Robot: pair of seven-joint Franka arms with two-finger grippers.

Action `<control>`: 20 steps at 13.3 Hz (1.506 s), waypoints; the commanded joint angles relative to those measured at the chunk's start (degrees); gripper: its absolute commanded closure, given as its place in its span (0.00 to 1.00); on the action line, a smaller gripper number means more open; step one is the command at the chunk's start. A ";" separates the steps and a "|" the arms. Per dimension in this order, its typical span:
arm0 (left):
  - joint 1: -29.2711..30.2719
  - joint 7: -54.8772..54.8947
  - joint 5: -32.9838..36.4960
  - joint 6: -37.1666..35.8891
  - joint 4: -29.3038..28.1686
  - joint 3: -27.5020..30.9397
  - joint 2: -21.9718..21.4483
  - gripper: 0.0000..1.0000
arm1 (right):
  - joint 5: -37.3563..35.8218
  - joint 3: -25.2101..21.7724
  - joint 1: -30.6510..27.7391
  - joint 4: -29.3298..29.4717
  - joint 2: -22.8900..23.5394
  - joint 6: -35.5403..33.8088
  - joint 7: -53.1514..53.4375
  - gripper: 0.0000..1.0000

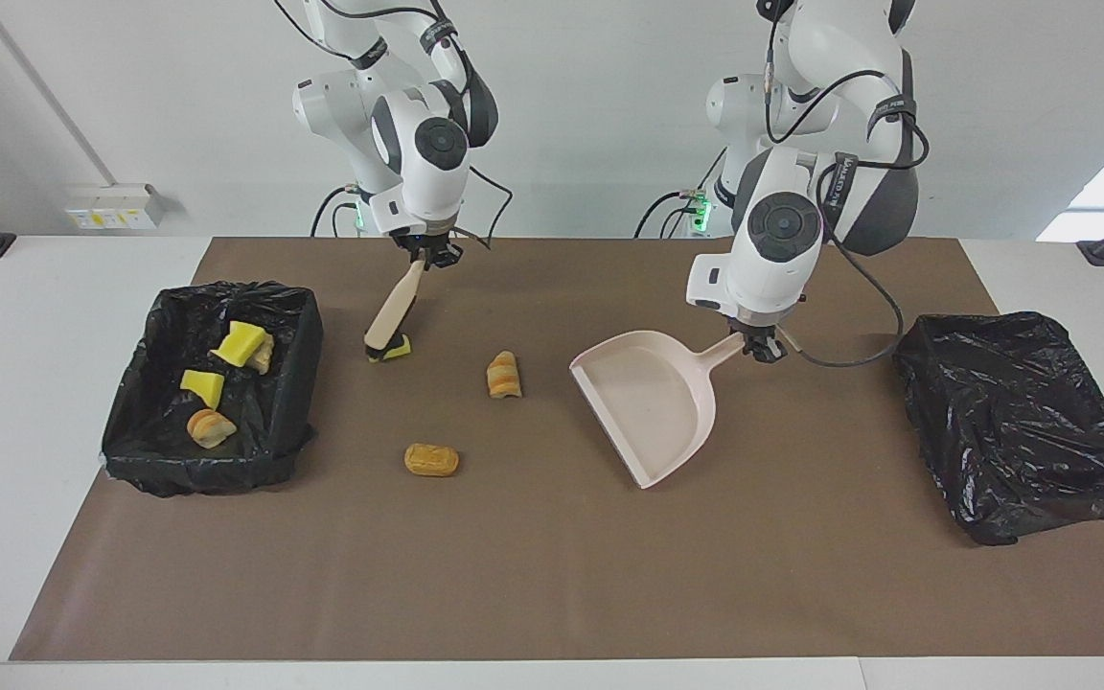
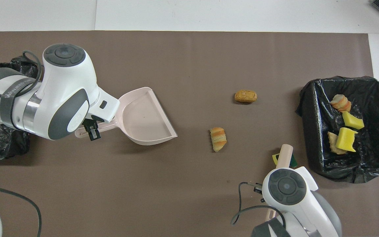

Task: Sweep and dump trash in bin
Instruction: 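Move the dustpan with the left gripper while the right gripper lifts the brush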

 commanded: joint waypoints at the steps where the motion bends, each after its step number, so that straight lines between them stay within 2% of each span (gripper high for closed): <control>1: 1.12 5.23 0.61 1.58 -3.93 -0.34 -3.04 1.00 | -0.90 0.52 -1.83 2.68 -1.34 -3.13 -3.90 1.00; 2: 1.03 9.61 0.61 4.02 -6.99 -0.34 -4.69 1.00 | -0.90 0.43 -1.92 3.47 -1.43 -3.76 -4.17 1.00; 4: 0.24 10.71 0.61 13.41 -14.89 -0.43 -8.82 1.00 | -0.90 0.34 -2.00 4.18 -1.34 -4.73 -5.14 1.00; 7: -0.55 10.35 0.61 16.00 -16.16 -0.69 -10.33 1.00 | -2.31 0.60 -2.18 7.24 0.22 -5.52 -6.02 1.00; 10: 0.24 10.00 0.35 20.03 -17.12 -0.69 -11.21 1.00 | -1.87 0.69 -1.83 16.63 5.75 -7.80 -7.43 1.00; 13: 0.41 10.00 -0.35 28.98 -23.53 -0.87 -13.93 1.00 | -1.34 1.22 -0.43 22.81 9.99 -6.84 -9.35 1.00; 16: 0.33 10.61 -0.62 28.75 -23.64 -0.78 -14.20 1.00 | -1.08 0.96 -3.92 19.32 8.16 -10.34 -14.19 1.00; 18: 0.33 10.97 -1.23 27.61 -23.63 -0.87 -14.38 1.00 | -1.17 0.87 -6.56 12.83 3.17 -12.19 -17.26 1.00; 20: 0.41 11.41 -3.08 28.21 -23.55 -0.78 -14.38 1.00 | -1.25 0.78 -9.02 5.19 -2.28 -11.07 -17.80 1.00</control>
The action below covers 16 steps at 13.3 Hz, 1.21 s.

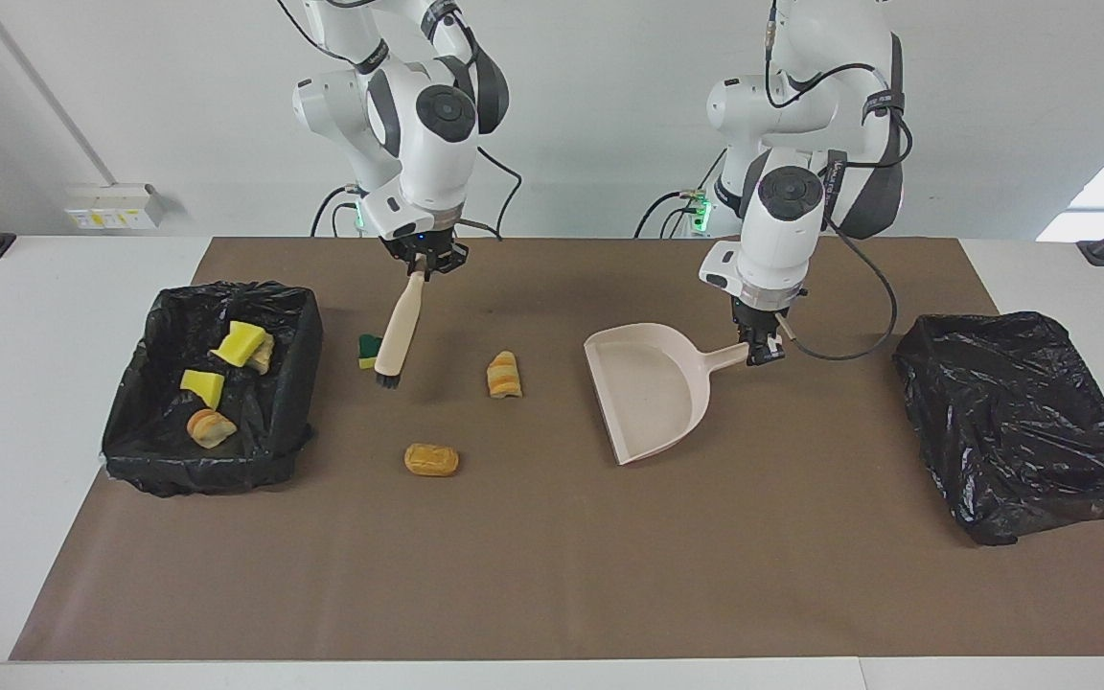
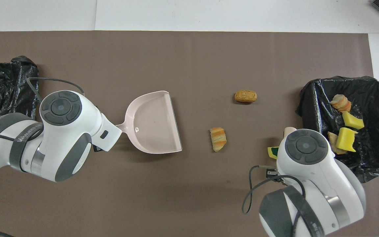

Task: Sweep and dump trash in bin
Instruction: 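Set the dustpan down near the debris while the right gripper lowers the brush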

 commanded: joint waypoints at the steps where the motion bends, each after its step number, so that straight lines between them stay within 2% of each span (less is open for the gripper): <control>1: 0.76 1.72 -1.91 1.42 -2.02 0.24 -2.31 1.00 | 0.28 0.48 -3.39 -11.15 -9.99 2.19 -3.67 1.00; 4: 2.51 7.05 -3.57 1.68 -1.32 0.32 -1.70 1.00 | 0.63 0.22 -4.37 -18.19 -13.51 6.30 -5.18 1.00; 6: 1.56 12.95 -3.58 5.79 -1.32 0.24 -1.52 1.00 | 0.63 -0.22 -4.72 -19.08 -12.83 7.55 -6.33 1.00; 8: 1.11 22.24 -3.58 11.16 -1.76 0.24 -1.26 1.00 | 0.89 -0.13 -4.46 -19.71 -10.03 12.19 -5.54 1.00; 12: 0.94 20.98 -3.67 10.30 -2.64 0.15 -1.43 1.00 | 6.07 -0.05 -2.87 -12.08 -2.12 17.14 -6.32 1.00; 14: -1.95 13.28 -3.49 7.59 -3.25 0.32 -1.26 1.00 | 7.65 0.22 1.14 -8.29 3.67 19.14 -3.79 1.00; 16: -2.23 10.96 -2.53 7.14 -3.69 0.32 -1.26 1.00 | 10.10 0.31 2.48 -3.21 8.33 19.87 -2.90 1.00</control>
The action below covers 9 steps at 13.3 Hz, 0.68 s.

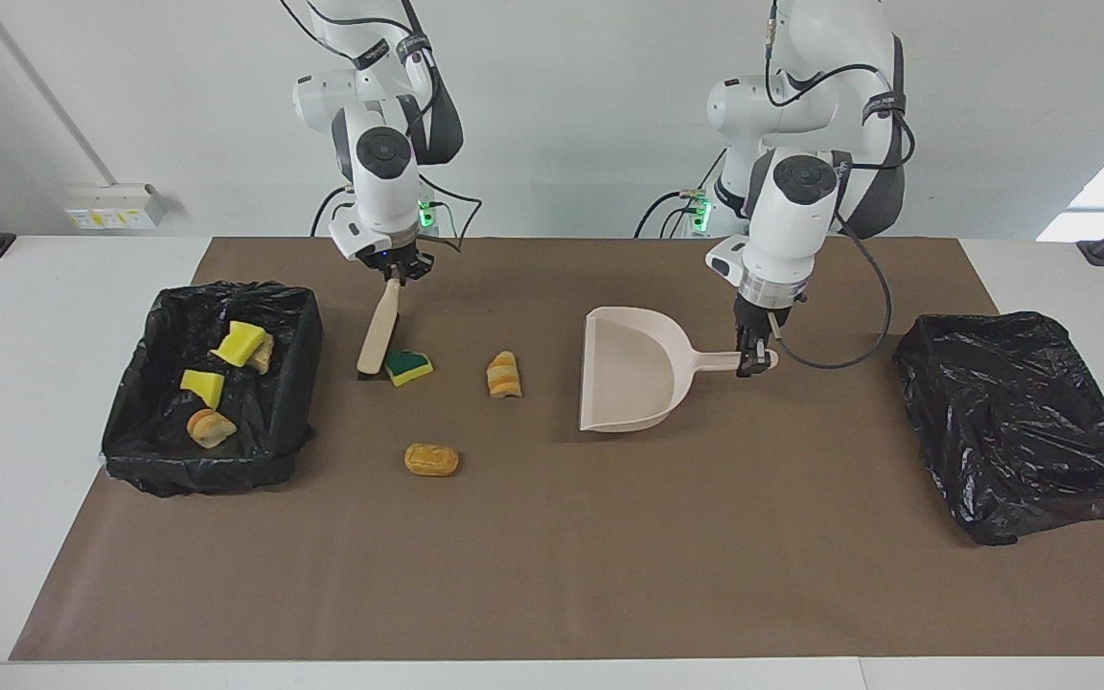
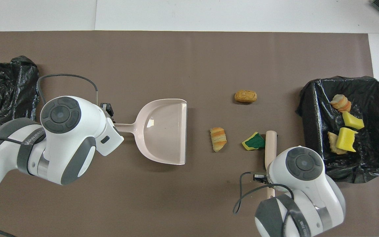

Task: Sweep and dump trash in bin
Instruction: 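Set the dustpan down near the debris while the right gripper lowers the brush, then sweep the far bread piece toward the dustpan with the brush in the right gripper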

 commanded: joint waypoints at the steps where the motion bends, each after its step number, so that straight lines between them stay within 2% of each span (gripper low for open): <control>1: -2.00 -4.61 2.24 -0.75 -2.08 0.67 -1.09 1.00 | 5.10 0.10 2.94 7.80 6.94 0.04 -0.06 1.00; 3: -3.59 -11.28 6.46 -1.53 -2.70 0.67 -1.17 1.00 | 9.15 0.19 4.63 12.63 9.31 -1.88 -1.55 1.00; 5: -5.44 -15.94 11.37 -2.33 -3.05 0.67 -1.09 1.00 | 8.38 0.10 5.42 19.74 12.21 -9.24 -5.32 1.00; 6: -5.53 -17.54 11.66 -2.16 -3.05 0.59 -1.08 1.00 | 7.94 -0.07 4.73 21.08 12.22 -10.67 -6.91 1.00; 7: -5.44 -17.55 11.75 -1.81 -3.05 0.59 -0.91 1.00 | 6.63 -0.51 4.29 21.45 11.79 -10.95 -8.84 1.00; 9: -5.01 -17.38 11.66 -1.72 -3.05 0.50 -0.56 1.00 | -1.60 -0.34 2.36 22.32 11.69 -10.69 -10.78 1.00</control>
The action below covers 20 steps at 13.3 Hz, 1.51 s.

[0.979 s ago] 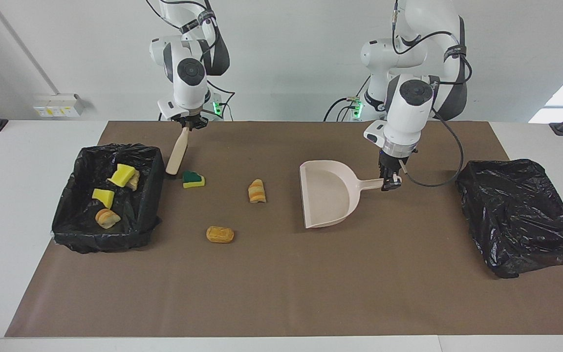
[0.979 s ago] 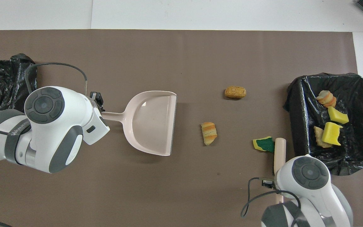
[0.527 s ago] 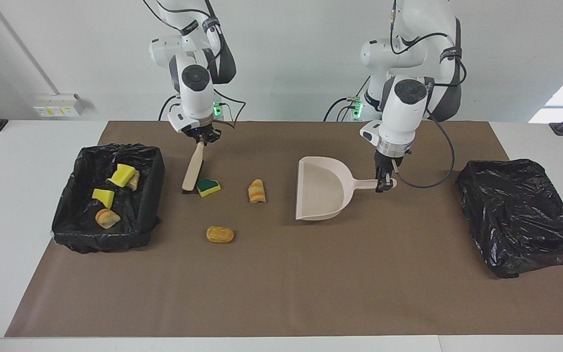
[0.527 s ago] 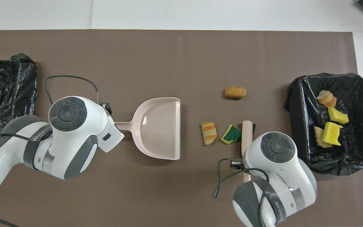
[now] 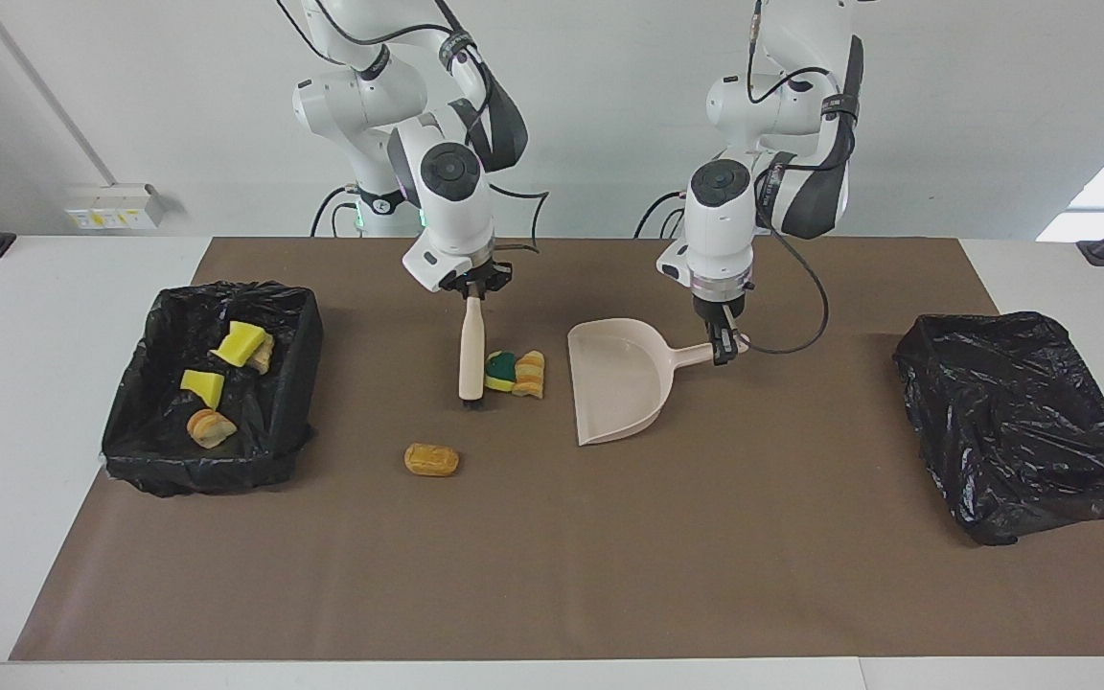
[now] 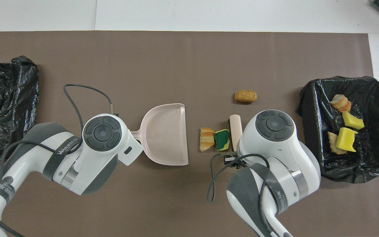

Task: Sweep and dump trash in bin
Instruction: 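Sweep the far bread piece toward the dustpan with the brush in the right gripper, then brush the remaining pieces into the dustpan with the right gripper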

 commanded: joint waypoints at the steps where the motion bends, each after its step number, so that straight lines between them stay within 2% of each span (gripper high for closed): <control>1: 0.08 -1.06 1.11 0.19 -0.90 0.50 -0.66 1.00 | -8.61 0.10 -2.59 2.15 1.19 -0.02 -3.62 1.00; 6: 0.26 -1.06 1.11 0.19 -0.98 0.58 -0.57 1.00 | -17.33 0.19 -13.21 1.89 4.96 12.53 -20.73 1.00; 8: 0.26 -1.06 1.11 0.19 -0.98 0.58 -0.57 1.00 | -20.31 0.28 -13.85 2.41 8.65 17.20 -22.70 1.00; 10: 0.43 -1.06 1.11 0.19 -0.98 0.58 -0.57 1.00 | -21.12 0.54 -13.06 3.20 10.86 18.71 -29.08 1.00; 12: 0.43 -1.14 1.02 0.10 -0.98 0.58 -0.57 1.00 | -19.55 1.68 -11.74 2.95 10.52 17.14 -32.19 1.00; 15: 0.52 -1.32 1.02 0.10 -0.98 0.58 -0.57 1.00 | -7.80 6.94 -11.21 2.77 9.20 12.13 -31.41 1.00; 16: 0.78 -1.41 1.02 0.10 -0.90 0.58 -0.49 1.00 | -6.20 7.22 -9.56 2.77 8.85 11.16 -29.66 1.00; 18: 0.78 -1.50 0.93 0.10 -0.90 0.58 -0.48 1.00 | -6.00 7.13 -9.10 4.17 8.93 10.63 -25.96 1.00; 20: 0.78 -1.50 0.93 0.10 -0.90 0.58 -0.48 1.00 | -5.83 6.52 -11.28 7.85 8.84 5.91 -25.34 1.00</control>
